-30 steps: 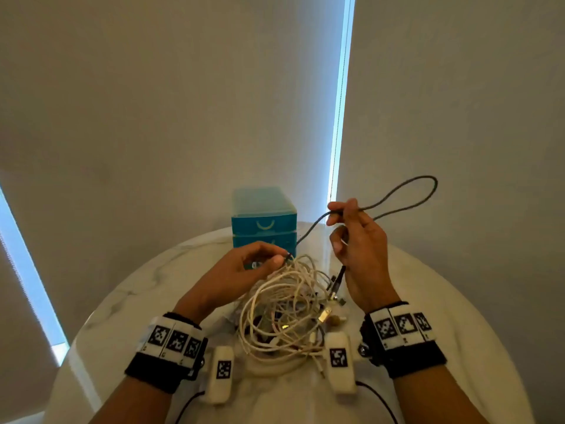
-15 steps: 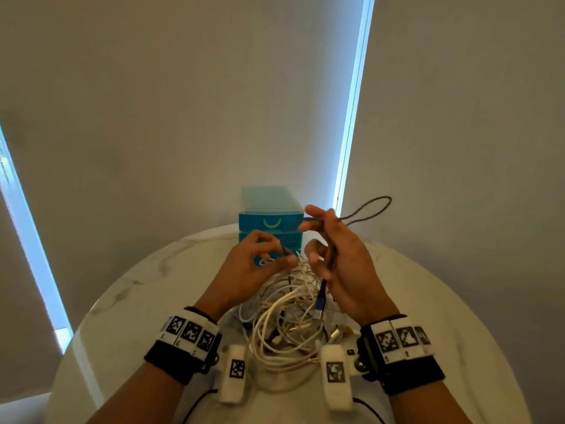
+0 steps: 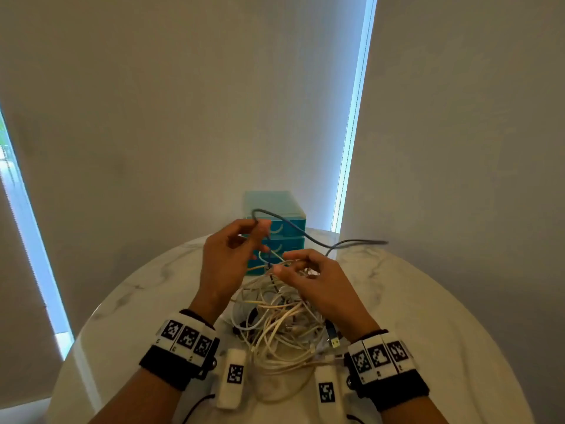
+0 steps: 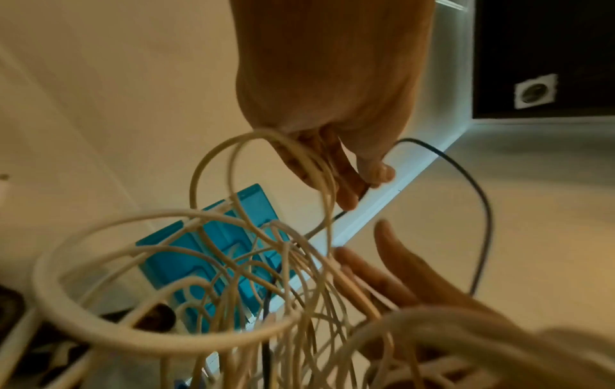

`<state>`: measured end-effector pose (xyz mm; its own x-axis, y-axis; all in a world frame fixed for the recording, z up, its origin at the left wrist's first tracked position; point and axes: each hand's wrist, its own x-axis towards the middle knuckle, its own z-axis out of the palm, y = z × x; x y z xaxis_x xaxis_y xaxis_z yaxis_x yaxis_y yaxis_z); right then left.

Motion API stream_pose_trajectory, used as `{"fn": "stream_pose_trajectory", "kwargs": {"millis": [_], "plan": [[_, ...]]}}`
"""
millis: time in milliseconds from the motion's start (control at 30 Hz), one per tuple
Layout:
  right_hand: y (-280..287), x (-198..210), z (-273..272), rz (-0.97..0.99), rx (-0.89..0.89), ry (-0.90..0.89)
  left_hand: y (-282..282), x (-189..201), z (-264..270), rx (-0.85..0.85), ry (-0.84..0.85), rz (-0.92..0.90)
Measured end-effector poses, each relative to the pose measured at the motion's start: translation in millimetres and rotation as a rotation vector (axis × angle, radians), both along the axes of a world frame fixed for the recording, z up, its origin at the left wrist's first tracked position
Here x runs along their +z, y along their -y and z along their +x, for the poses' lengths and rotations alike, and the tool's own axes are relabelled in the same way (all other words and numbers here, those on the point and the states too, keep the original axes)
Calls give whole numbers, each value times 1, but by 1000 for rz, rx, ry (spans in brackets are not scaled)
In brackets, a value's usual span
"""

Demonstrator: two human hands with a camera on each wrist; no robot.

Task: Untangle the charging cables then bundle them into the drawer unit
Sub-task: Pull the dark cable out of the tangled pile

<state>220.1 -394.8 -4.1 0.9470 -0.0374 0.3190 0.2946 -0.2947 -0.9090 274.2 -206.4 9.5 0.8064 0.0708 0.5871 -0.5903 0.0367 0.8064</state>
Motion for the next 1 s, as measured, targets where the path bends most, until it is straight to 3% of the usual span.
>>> {"fn": "stream_pose_trajectory", "kwargs": {"millis": [100,267,367,500,667,833,1000], "plan": [[-5,-4,2,-111,-17,31,10,2,-10,-131,-30,92],[-3,-7,5,-67,-63,27,6,2,-12,-268,0,135],[-6,-5,2,-145,-131,88,10,1,-14,-264,25,172],[1,12,-3,232,-261,186,8,-9,1,-209,4,273],[6,21,-9,338,-185,96,-4,-33,22,-244,-65,782],[27,43,-15,643,-225,276,-11,-29,24,-262,-134,704],[14,28,-7,573,-53,158,-3,-25,20,-200,-74,648]]}}
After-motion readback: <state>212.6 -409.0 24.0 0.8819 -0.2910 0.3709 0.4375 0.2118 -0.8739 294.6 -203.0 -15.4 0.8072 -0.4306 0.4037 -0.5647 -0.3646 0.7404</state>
